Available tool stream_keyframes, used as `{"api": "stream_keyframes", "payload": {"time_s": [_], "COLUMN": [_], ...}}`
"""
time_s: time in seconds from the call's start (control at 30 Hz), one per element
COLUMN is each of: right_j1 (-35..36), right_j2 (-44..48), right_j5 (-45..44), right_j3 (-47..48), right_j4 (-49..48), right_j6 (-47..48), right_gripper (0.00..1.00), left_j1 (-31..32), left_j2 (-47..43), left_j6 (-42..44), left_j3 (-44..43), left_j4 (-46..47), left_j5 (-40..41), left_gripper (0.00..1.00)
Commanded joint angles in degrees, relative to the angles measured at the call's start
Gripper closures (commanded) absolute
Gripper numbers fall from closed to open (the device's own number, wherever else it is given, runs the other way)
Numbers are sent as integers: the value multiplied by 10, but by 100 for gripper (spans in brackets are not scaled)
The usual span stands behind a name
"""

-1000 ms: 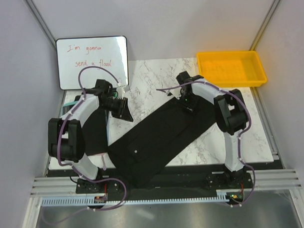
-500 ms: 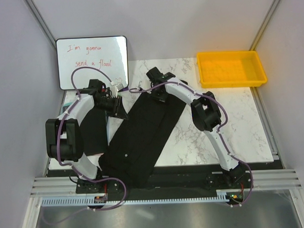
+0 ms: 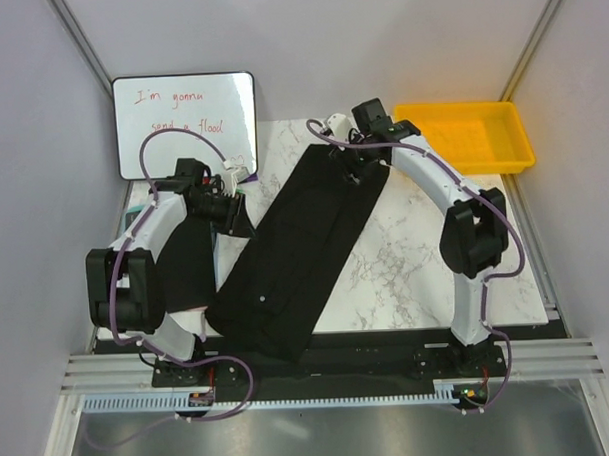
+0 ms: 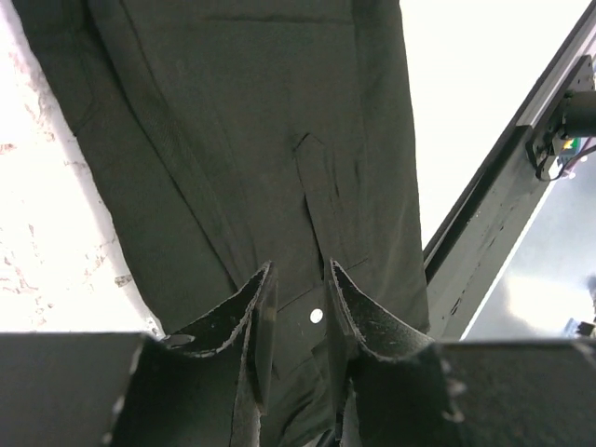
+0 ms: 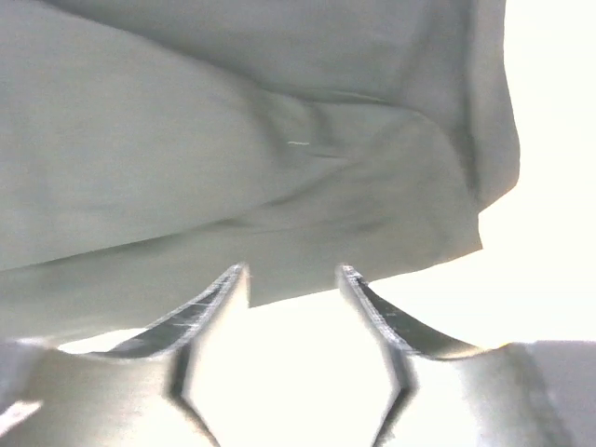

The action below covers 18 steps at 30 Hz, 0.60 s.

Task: Fold and stack the long sleeve shirts
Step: Fold the shirt

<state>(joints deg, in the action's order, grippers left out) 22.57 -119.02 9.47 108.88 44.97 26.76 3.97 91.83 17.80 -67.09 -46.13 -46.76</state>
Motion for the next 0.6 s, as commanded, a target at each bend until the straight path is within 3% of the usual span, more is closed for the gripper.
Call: {"api": "stream_keyframes", "payload": {"time_s": [0.0,0.13,0.4,0.57], "right_j1": [22,21,18,-15], "right_j2": [17,-4,-64,-134], "right_j5": [96,107,70,-30], "right_j3": [-79,-115,-129,-33], "right_j4": [13,1,0,-3], "right_j6": [-84,-100,-70,-37], "right_gripper": [56,71,74,75], "left_j1": [4,4,4,4], "left_j2": [-17,-27,-49,-56], "left_j6": [31,10,14,19], "left_j3": [-1,-9,3,22], "left_j4": [13,22,23,23], "left_j5": [-11,-21,-17,-14], "left_gripper": [66,66,64,64]}}
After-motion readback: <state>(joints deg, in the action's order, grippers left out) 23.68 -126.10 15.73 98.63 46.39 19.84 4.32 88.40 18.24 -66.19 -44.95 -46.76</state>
